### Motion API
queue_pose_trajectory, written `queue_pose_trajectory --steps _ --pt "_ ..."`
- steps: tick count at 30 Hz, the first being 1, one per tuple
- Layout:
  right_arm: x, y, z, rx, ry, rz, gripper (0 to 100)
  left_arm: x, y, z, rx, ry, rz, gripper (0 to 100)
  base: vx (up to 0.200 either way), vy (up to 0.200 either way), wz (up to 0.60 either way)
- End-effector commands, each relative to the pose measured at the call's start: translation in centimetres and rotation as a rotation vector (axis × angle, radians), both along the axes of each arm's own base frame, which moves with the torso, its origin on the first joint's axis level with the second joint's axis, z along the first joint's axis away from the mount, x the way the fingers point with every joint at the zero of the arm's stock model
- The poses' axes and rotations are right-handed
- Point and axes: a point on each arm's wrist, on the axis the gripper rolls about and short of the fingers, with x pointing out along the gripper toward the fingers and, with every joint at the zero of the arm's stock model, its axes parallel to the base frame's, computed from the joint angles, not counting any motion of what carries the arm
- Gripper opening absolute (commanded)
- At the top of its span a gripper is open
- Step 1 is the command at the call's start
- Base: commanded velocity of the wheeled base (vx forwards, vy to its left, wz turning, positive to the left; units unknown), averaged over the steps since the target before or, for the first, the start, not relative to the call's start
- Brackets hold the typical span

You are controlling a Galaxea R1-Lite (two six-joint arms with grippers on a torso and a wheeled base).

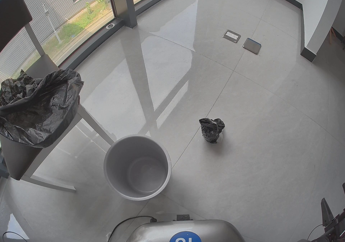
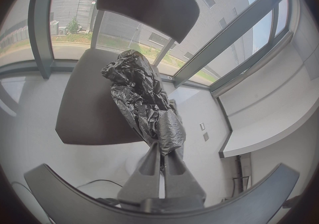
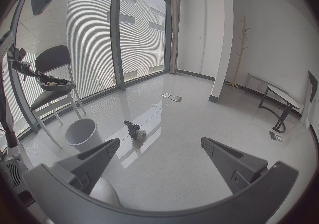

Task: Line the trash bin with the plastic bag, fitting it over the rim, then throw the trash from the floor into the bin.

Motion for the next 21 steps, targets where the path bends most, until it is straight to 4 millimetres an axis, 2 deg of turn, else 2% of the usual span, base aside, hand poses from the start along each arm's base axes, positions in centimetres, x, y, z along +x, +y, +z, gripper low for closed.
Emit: queue_pose_trajectory --steps 1,6,9,15,19,21 --pt "0.1 0.0 -0.5 0.014 0.009 0.005 100 -3.1 -5.1 1.8 0.039 -0.114 -0.073 0 0.0 0.0 0.0" --pt "0.1 0.0 -0.5 0.012 0.008 0.016 100 -5.3 -8.0 5.0 -0.029 -0.138 -0.161 0 0.0 0.0 0.0" --pt "0.1 0.1 -0.5 -0.012 0.006 0.033 100 -6.5 -9.1 6.3 -0.028 -0.153 -0.25 0 0.0 0.0 0.0" --pt "0.1 0.1 -0.5 -0.027 0.015 0.057 100 -8.1 -9.9 8.2 0.02 -0.213 -0.412 0 0.0 0.0 0.0" --pt "0.1 0.1 -0.5 -0.03 0.014 0.07 100 -8.3 -9.9 8.8 0.032 -0.232 -0.473 0 0.0 0.0 0.0" --pt "0.1 0.1 -0.5 -0.032 0.016 0.071 100 -8.7 -9.7 8.9 0.024 -0.239 -0.592 0 0.0 0.0 0.0"
